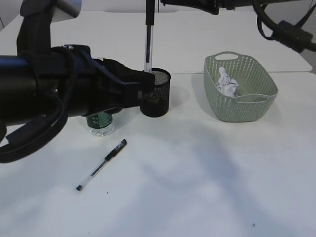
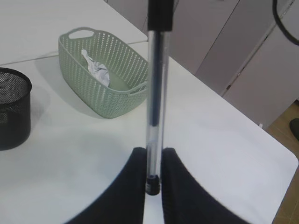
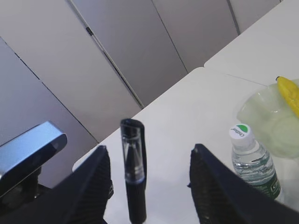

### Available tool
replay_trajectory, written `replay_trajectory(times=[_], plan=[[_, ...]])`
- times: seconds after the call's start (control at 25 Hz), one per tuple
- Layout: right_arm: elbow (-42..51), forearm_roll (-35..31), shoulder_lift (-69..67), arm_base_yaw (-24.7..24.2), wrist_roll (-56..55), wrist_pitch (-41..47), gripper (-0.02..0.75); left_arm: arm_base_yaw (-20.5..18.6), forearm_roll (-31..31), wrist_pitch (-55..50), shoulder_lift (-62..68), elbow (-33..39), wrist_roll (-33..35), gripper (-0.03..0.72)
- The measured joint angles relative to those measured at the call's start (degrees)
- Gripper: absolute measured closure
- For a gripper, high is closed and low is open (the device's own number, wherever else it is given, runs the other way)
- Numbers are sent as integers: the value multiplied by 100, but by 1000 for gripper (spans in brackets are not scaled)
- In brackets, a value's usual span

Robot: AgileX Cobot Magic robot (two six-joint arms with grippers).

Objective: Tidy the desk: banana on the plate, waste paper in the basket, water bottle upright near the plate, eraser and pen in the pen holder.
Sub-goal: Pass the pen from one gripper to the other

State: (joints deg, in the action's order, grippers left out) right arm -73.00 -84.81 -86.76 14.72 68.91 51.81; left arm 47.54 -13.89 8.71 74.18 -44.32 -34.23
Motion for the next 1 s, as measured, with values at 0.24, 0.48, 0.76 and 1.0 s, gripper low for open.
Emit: replay_trajectory(times=[0.24,0.48,0.76,1.0], plan=[[-62,-87,-104,12,9,-9,327,48,0,16,0,0,0,660],[-156,-189,-239,141,21,-9,327,59,0,39,84,0,0,660],[-159,-35,-264,141,21,-9,344,59,0,39,97,0,0,660],[-159,-9,-264,141,21,-9,540,59,0,39,97,0,0,660]])
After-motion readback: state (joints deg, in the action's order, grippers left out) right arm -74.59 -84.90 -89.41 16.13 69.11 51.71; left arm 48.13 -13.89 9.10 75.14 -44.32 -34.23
